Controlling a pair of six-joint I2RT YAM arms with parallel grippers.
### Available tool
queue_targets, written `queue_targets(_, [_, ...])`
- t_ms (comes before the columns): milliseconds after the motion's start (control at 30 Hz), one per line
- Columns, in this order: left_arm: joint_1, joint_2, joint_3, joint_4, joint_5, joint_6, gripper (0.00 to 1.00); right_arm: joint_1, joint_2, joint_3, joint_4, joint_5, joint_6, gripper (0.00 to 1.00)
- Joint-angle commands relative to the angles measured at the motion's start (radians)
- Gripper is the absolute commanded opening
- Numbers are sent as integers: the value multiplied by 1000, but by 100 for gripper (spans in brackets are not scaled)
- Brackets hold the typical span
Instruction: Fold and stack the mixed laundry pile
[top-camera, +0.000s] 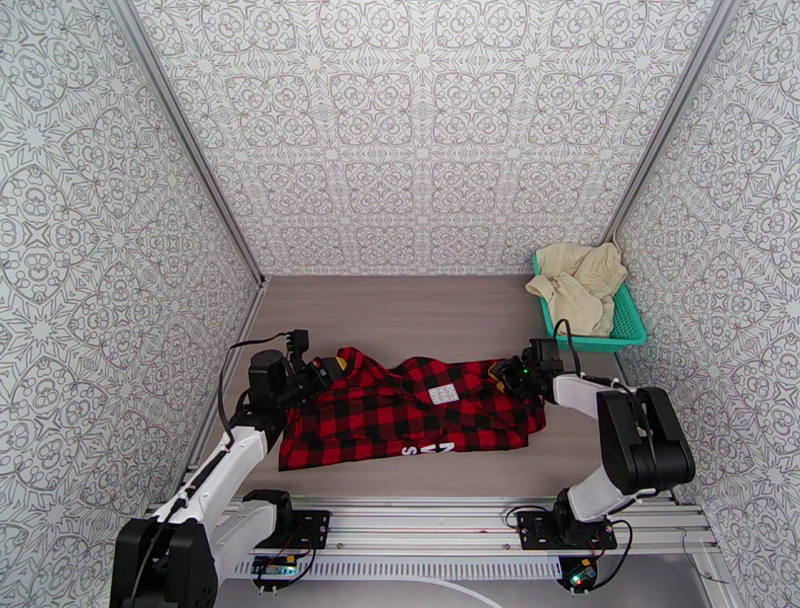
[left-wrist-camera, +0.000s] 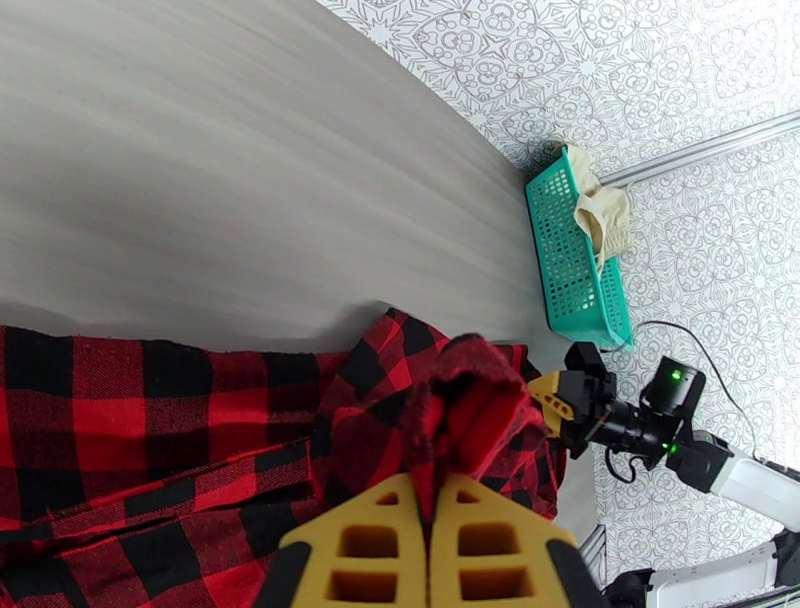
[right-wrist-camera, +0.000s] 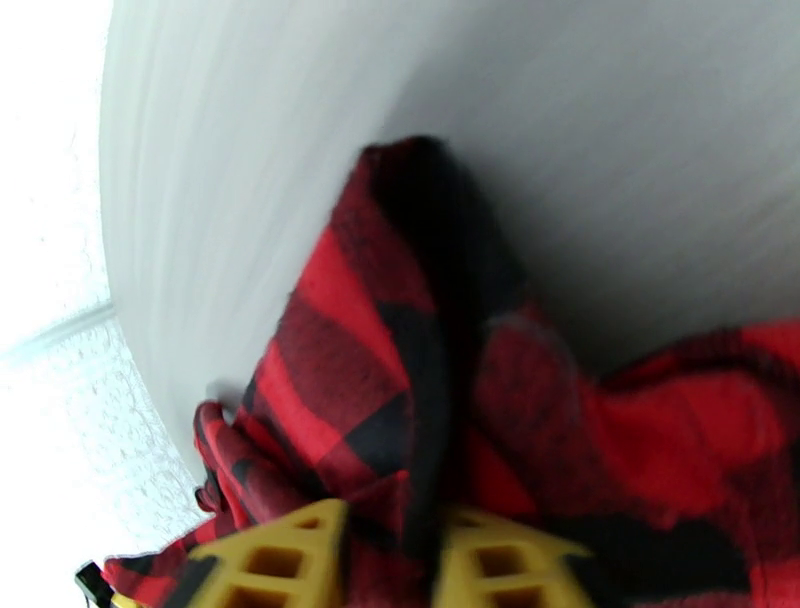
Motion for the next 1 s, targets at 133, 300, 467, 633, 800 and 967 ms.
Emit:
queue_targets(133, [32, -74, 37, -73, 25, -1, 0, -4, -58, 20, -29, 11, -34, 5])
queue_targets(300, [64, -120, 28, -148, 8, 1, 0, -2, -171, -31, -78, 25, -45, 4])
queue_targets(467, [104, -158, -1, -178, 21, 2, 0, -2, -243, -80, -100, 40, -51, 4])
queue_targets(633, [140, -215, -14, -229, 32, 14, 0, 0, -253, -123, -83, 41, -52, 7])
queue_targets(800, [180, -254, -31, -293, 17, 50, 0, 22, -219, -152, -36, 44, -54, 17])
queue_targets(967, [193, -251, -114, -241, -32, 50, 0, 33, -172, -167, 16, 31, -65, 37])
